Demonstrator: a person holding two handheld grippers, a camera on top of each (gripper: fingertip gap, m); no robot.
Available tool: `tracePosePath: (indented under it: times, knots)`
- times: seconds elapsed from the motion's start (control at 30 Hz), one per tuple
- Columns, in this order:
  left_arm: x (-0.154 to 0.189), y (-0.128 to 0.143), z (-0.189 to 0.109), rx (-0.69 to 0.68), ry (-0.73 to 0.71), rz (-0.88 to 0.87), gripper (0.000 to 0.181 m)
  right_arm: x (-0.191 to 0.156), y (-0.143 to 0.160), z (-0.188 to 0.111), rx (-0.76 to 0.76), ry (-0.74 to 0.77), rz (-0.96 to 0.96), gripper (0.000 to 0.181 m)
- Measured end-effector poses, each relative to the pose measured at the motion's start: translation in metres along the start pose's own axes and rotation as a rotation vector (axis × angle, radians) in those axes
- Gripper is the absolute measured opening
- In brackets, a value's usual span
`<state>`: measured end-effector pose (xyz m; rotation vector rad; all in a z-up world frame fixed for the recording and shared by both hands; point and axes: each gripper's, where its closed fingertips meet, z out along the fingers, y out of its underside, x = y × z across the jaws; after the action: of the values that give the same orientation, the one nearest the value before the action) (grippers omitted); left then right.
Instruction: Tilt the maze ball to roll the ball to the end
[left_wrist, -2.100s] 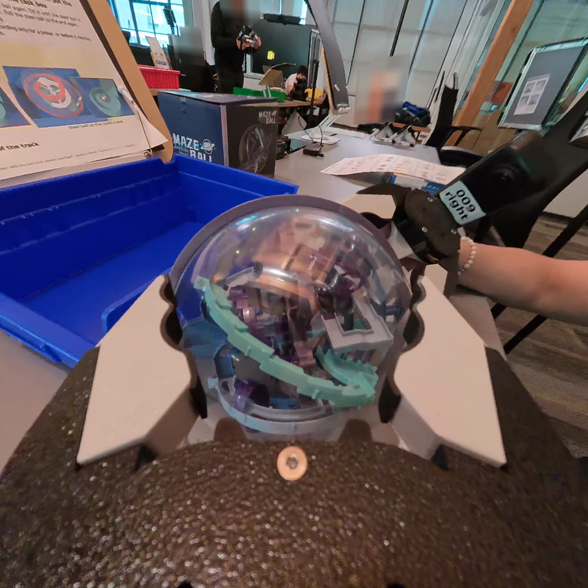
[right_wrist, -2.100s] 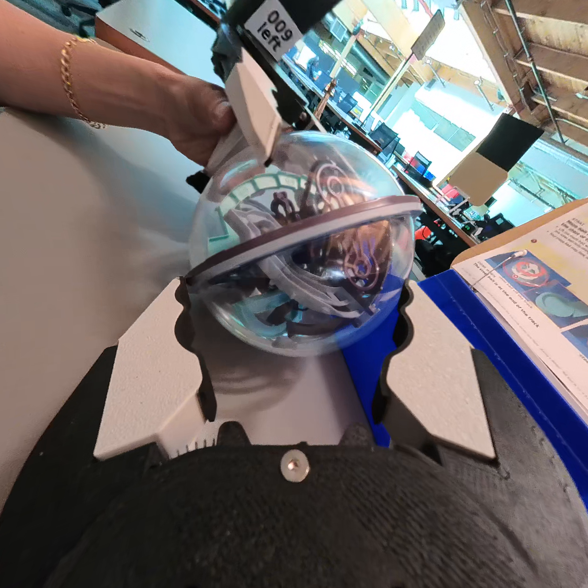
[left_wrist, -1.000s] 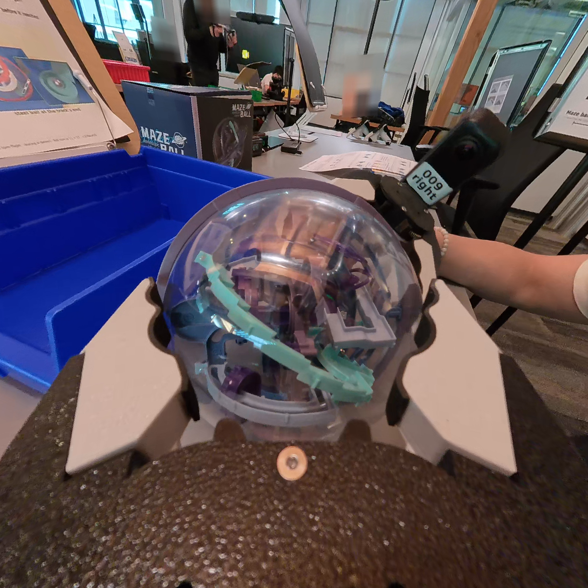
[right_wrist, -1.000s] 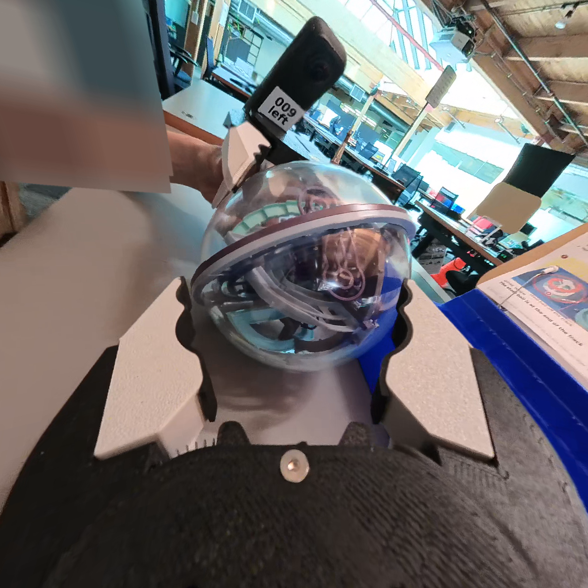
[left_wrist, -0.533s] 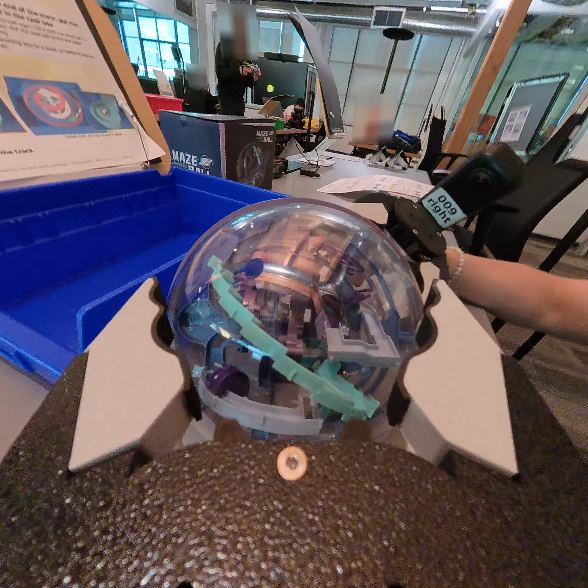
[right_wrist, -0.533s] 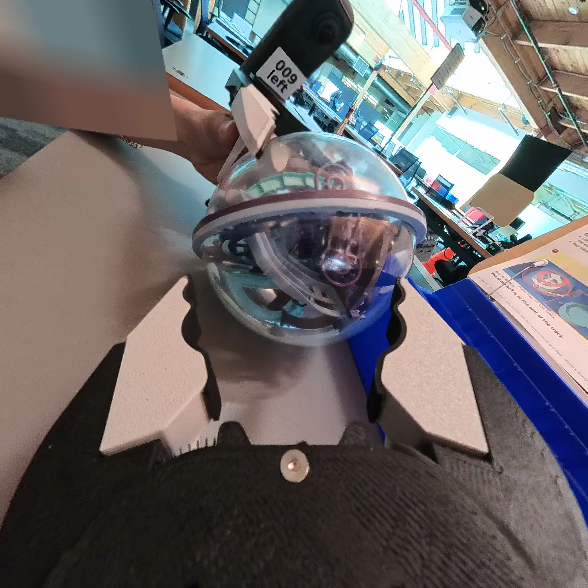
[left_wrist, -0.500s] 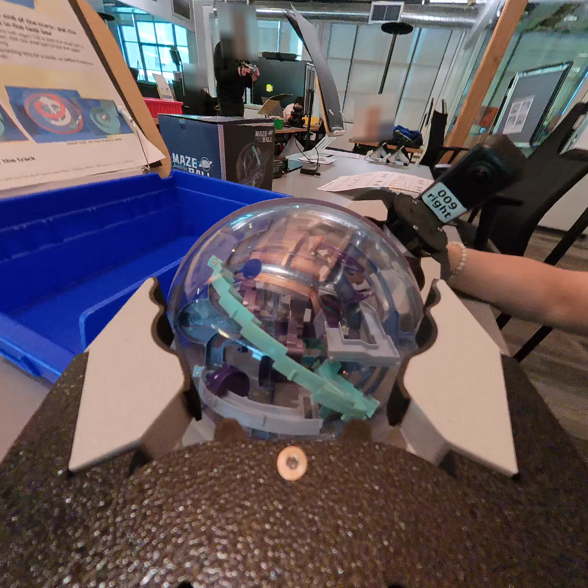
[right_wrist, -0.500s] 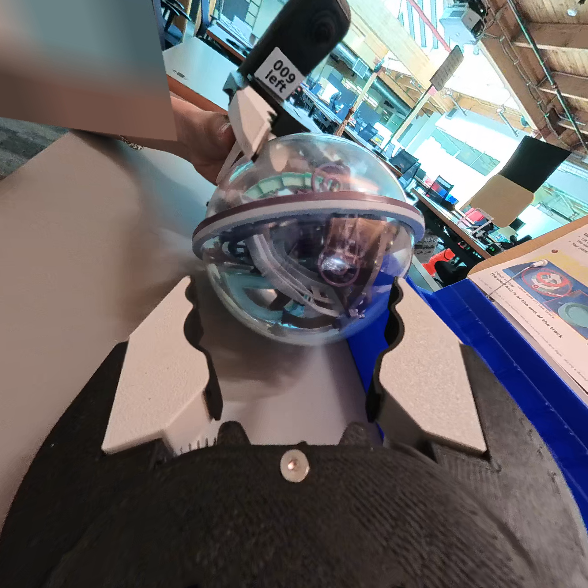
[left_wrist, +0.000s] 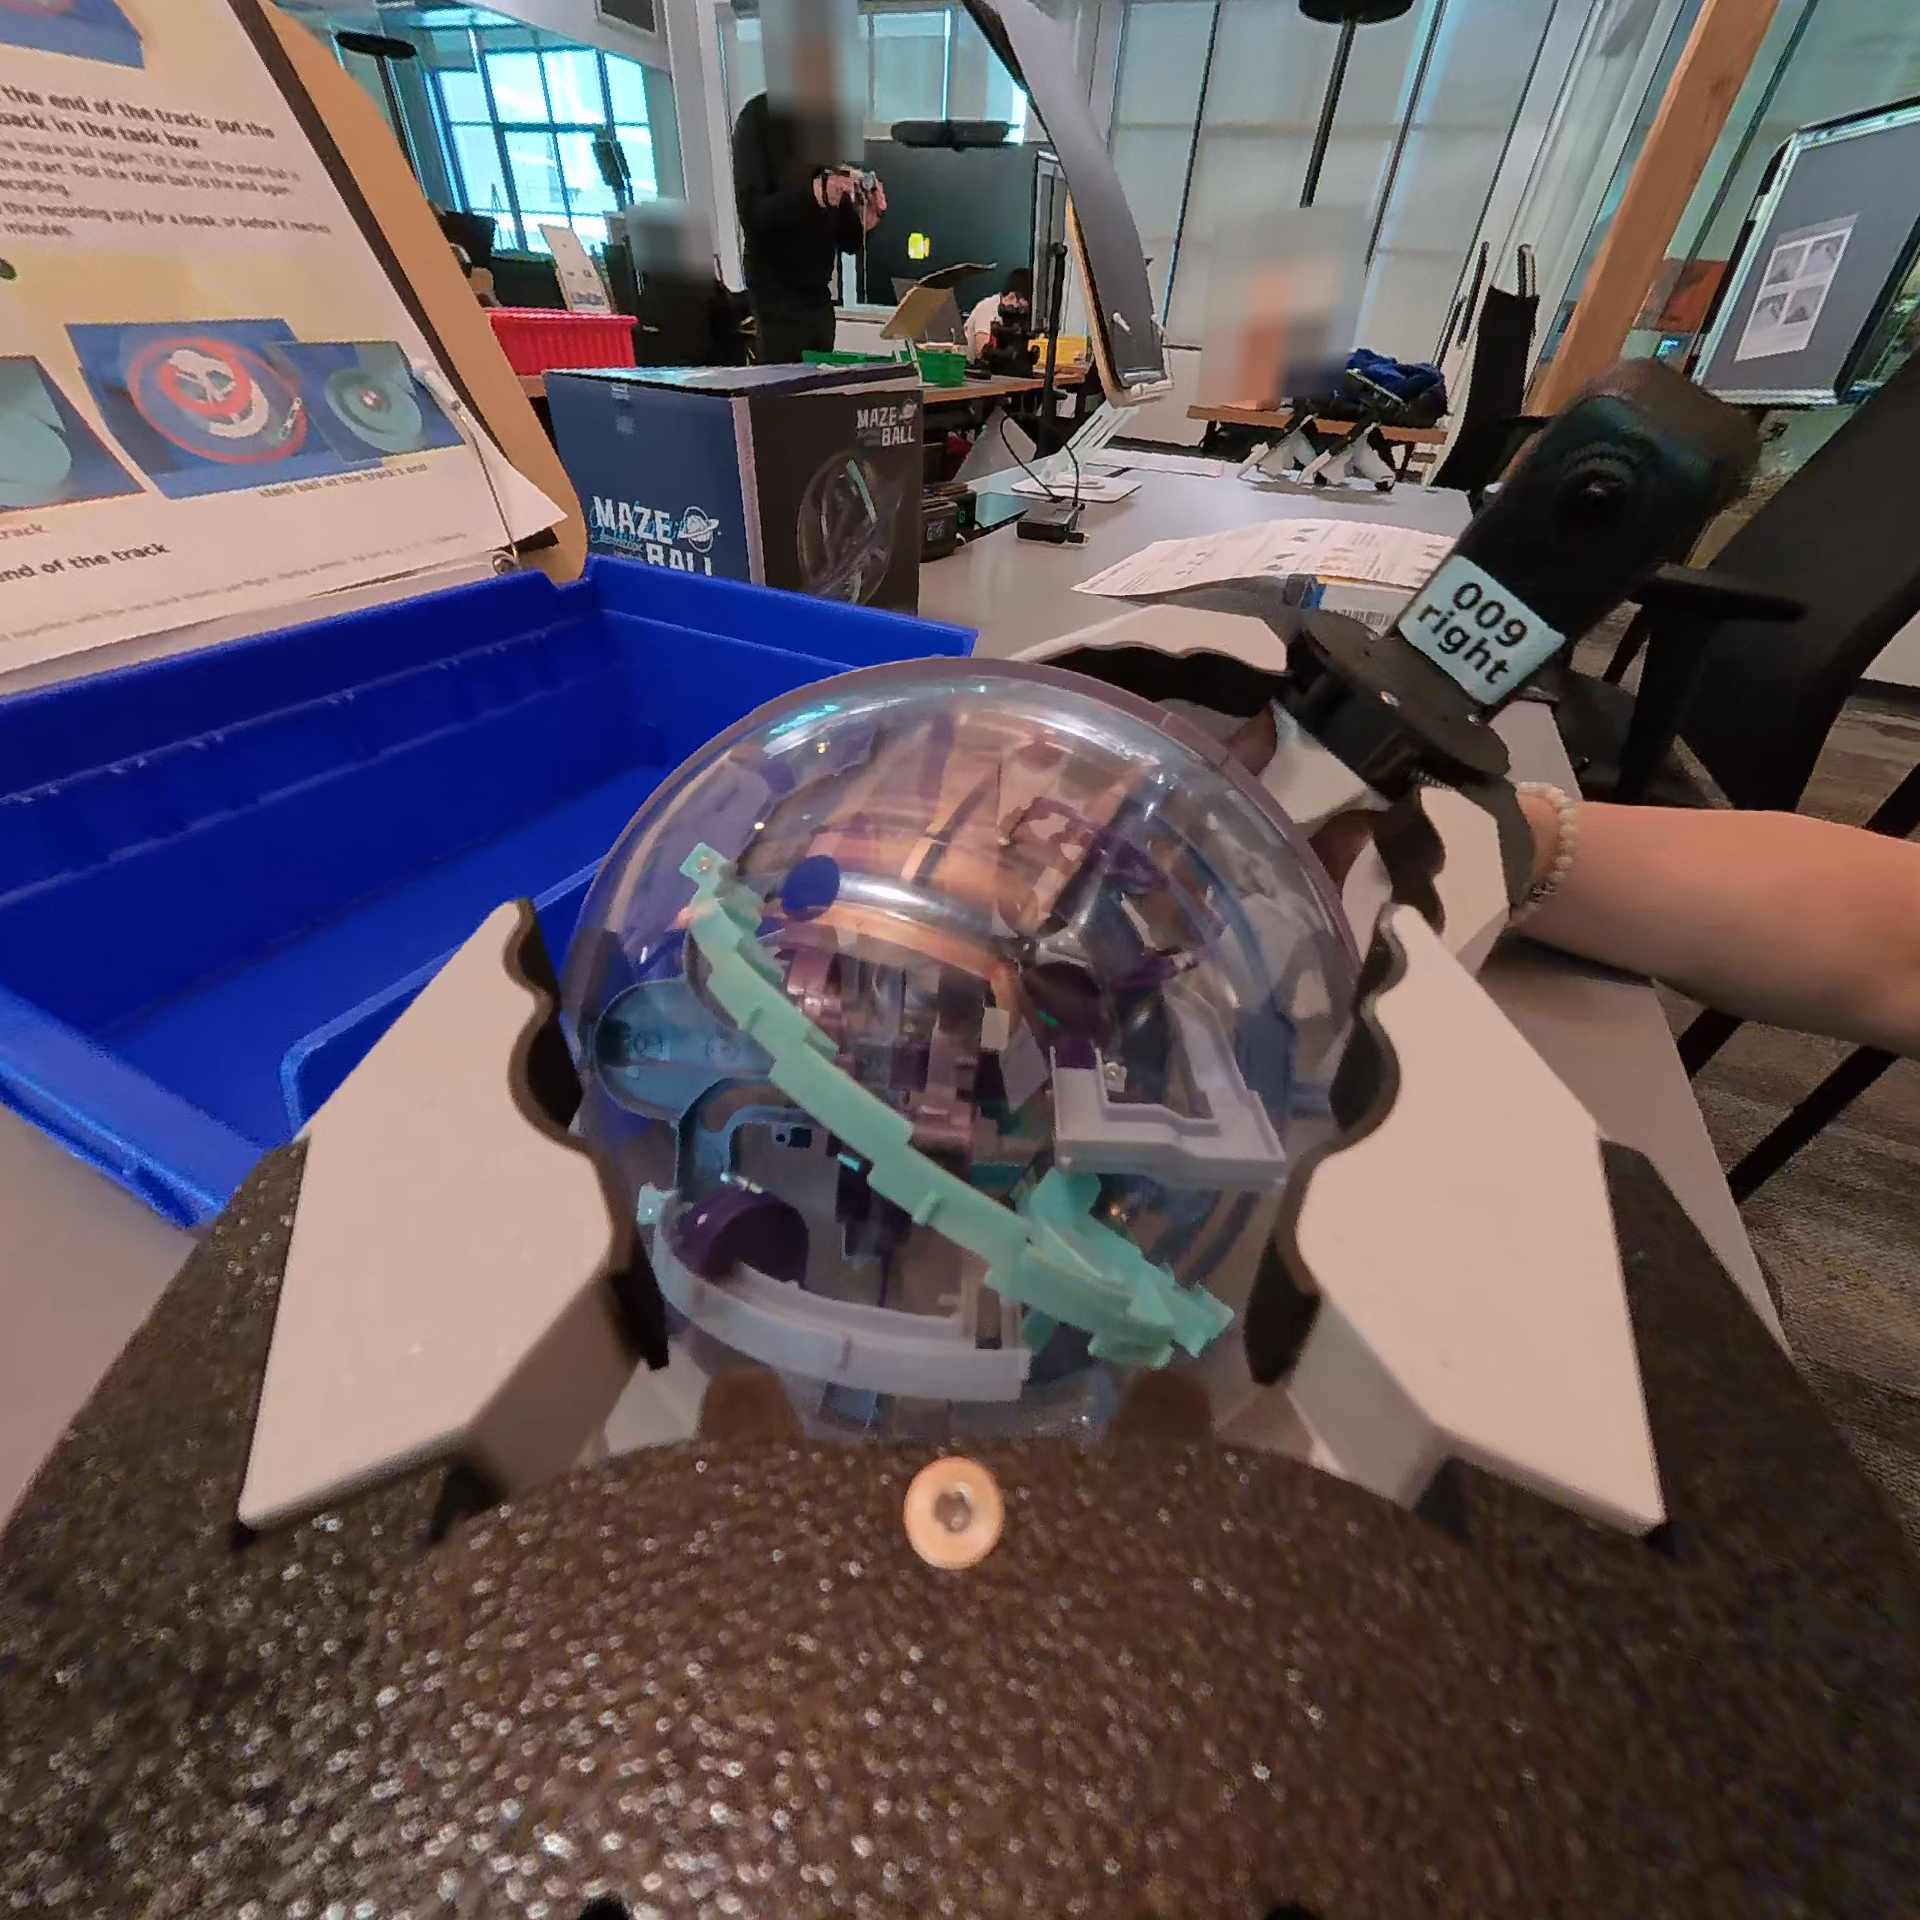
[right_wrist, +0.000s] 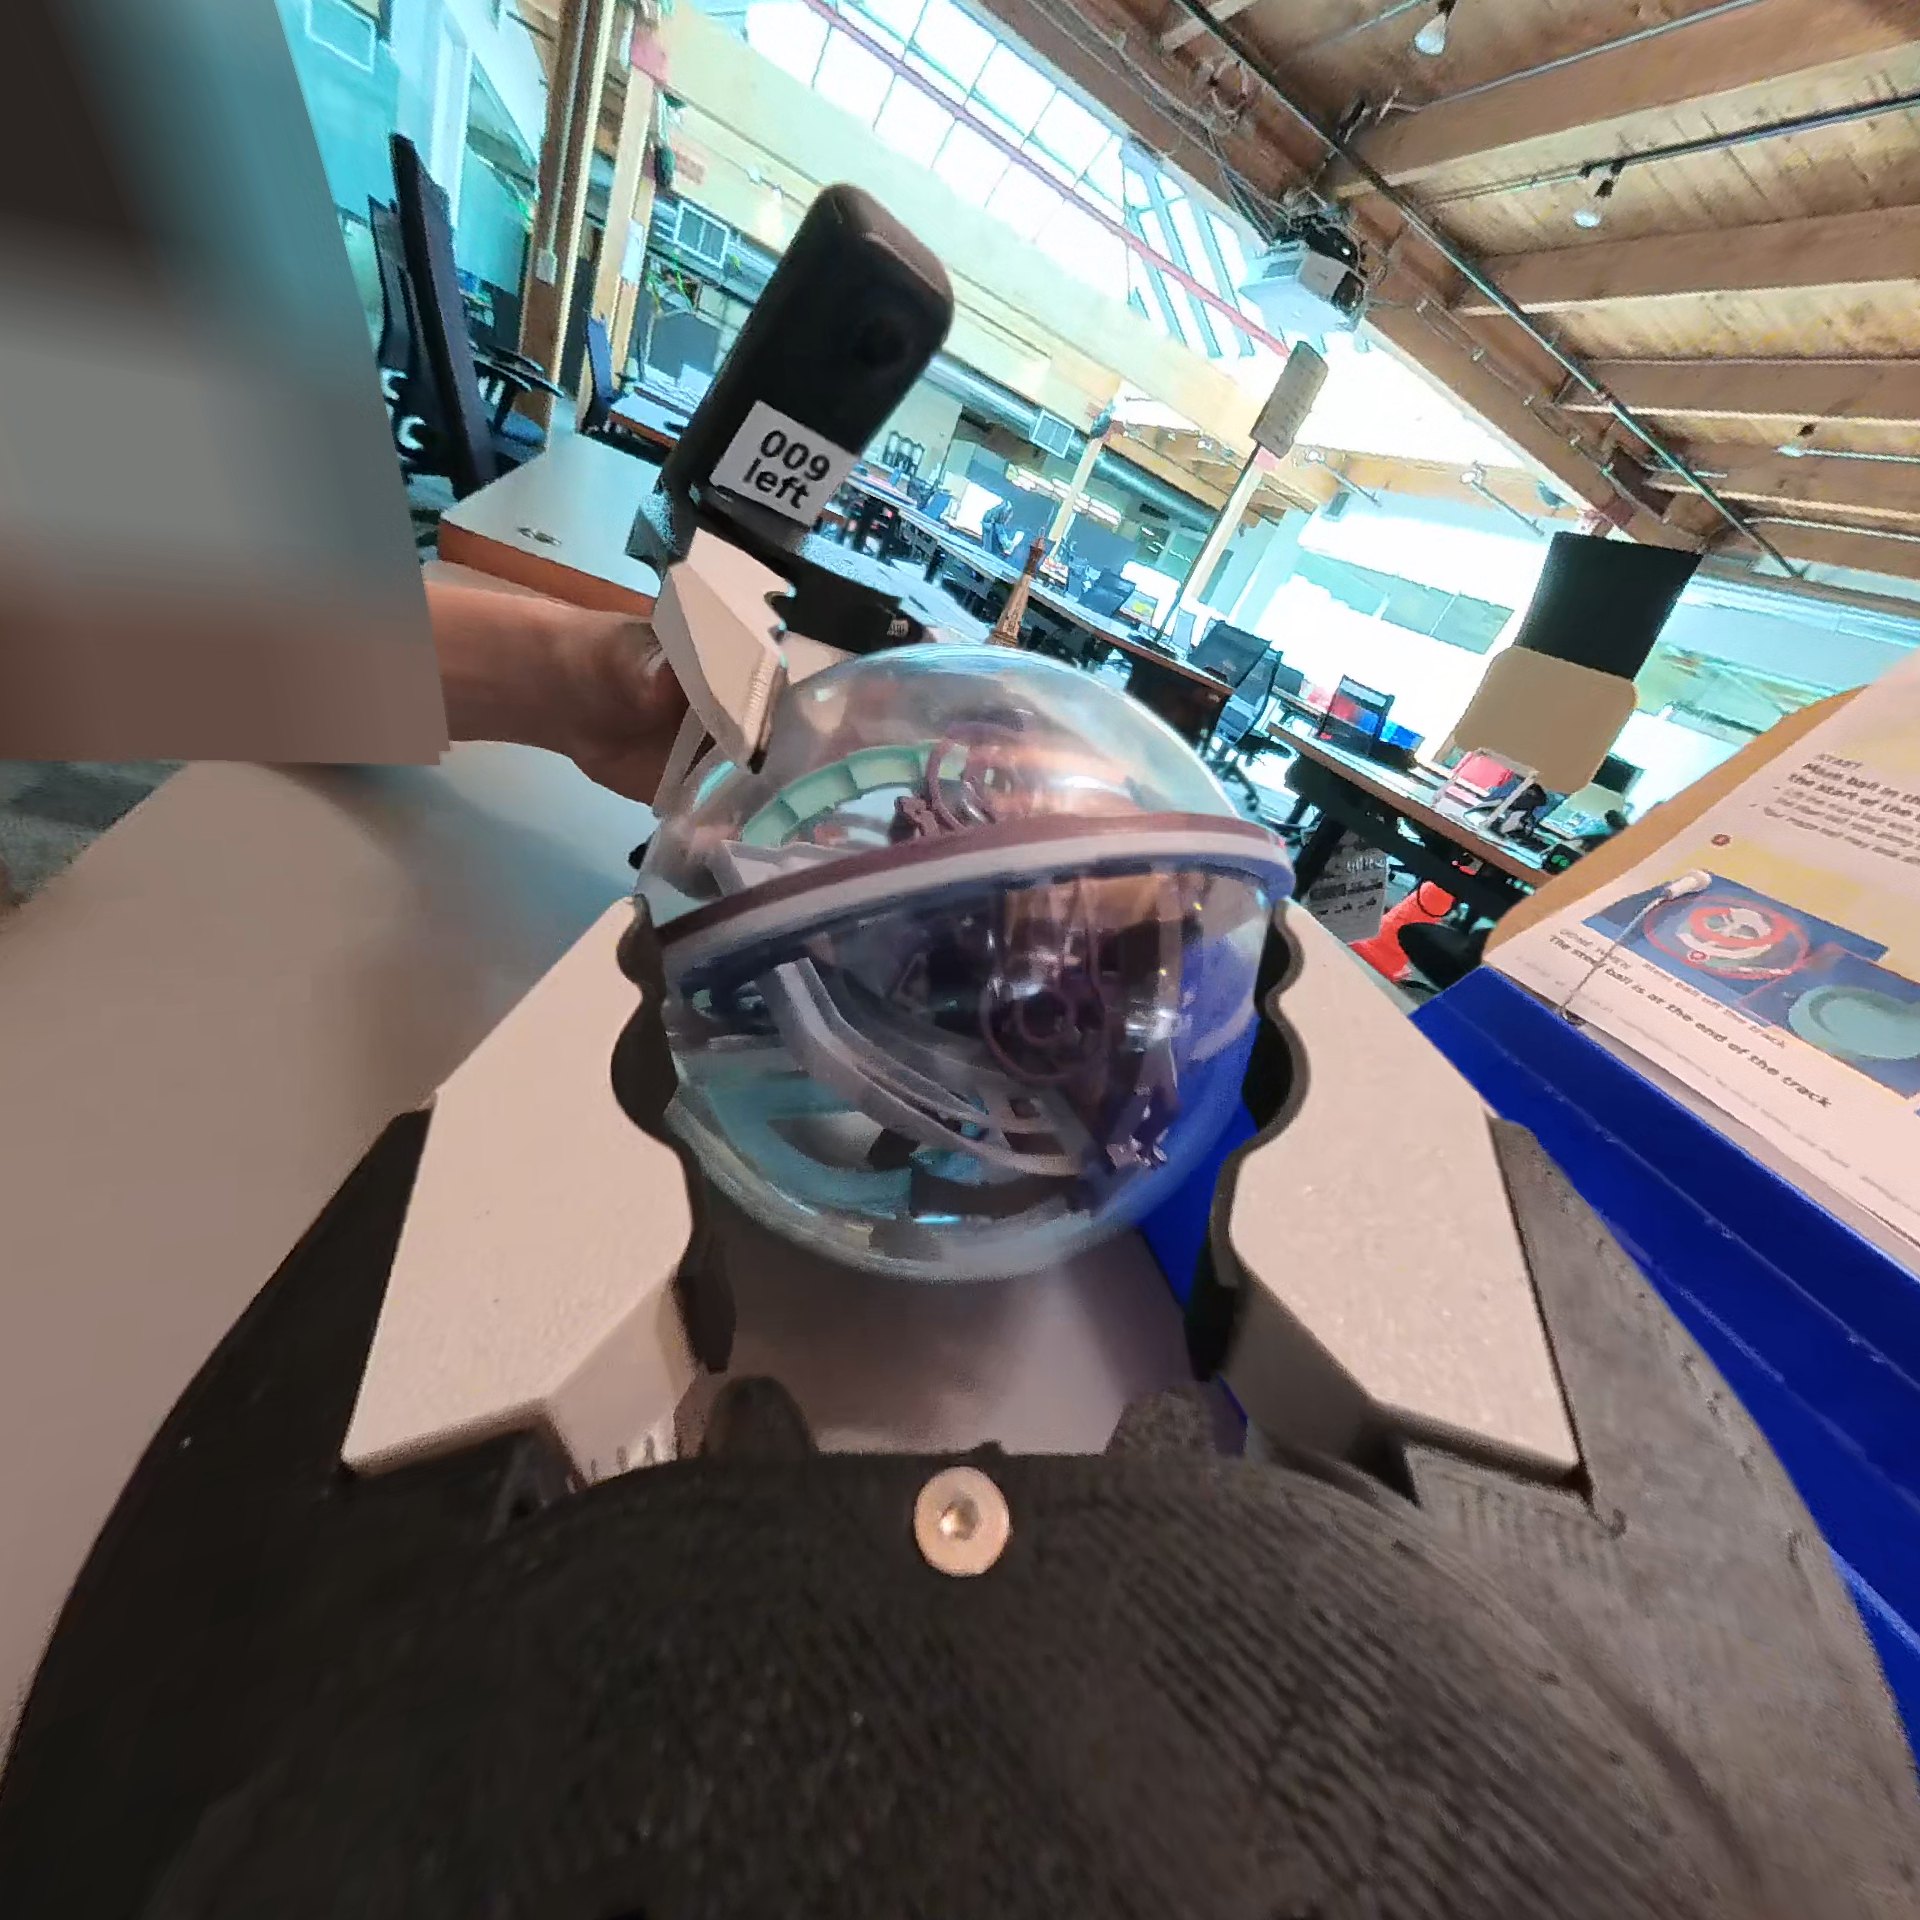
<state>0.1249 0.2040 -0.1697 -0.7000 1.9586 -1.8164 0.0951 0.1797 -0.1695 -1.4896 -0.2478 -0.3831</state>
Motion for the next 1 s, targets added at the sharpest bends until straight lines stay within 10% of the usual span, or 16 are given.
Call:
tracePosePath:
  times: [0.63,1.0]
  knots:
    - [-0.012,-0.003,-0.005,0.061,0.008,-0.141,0.133,0.003,0.006,-0.003,0.014,0.003,-0.016,0.101]
    - [-0.017,-0.002,-0.004,0.062,-0.045,-0.118,0.141,0.001,0.032,0.000,-0.105,-0.001,-0.134,0.124]
